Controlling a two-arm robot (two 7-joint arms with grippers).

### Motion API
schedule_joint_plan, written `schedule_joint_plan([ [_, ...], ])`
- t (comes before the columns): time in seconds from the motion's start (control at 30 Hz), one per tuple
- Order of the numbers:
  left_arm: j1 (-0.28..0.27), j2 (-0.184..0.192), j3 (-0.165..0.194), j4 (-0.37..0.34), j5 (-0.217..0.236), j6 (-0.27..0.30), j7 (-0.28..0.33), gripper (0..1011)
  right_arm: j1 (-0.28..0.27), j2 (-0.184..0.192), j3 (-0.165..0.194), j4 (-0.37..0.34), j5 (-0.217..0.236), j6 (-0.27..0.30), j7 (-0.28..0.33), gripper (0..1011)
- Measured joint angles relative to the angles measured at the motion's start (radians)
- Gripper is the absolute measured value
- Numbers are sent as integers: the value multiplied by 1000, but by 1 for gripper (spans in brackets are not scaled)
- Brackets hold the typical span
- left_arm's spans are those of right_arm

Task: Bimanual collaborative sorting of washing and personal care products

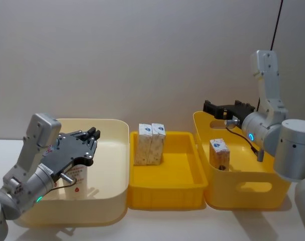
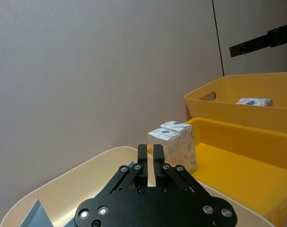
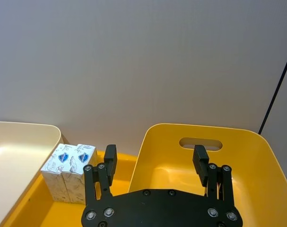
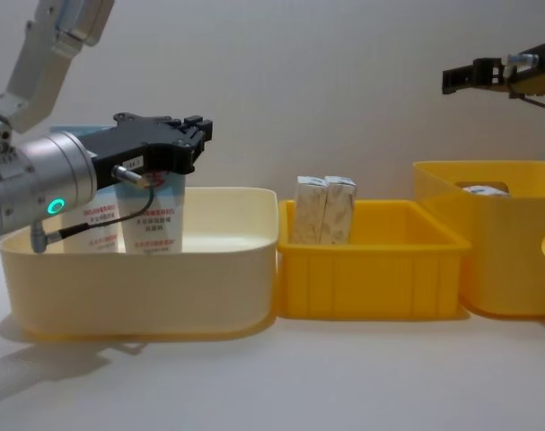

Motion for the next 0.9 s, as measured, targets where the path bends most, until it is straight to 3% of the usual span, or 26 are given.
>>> schedule_joint_plan([
  [0.27,3,-8,-3,4,2,-6,1,93,0,0,0,0,0,0,0,1001],
  [0.9,5,-14,-5,7,6,-11,3,628,0,0,0,0,0,0,0,1001],
])
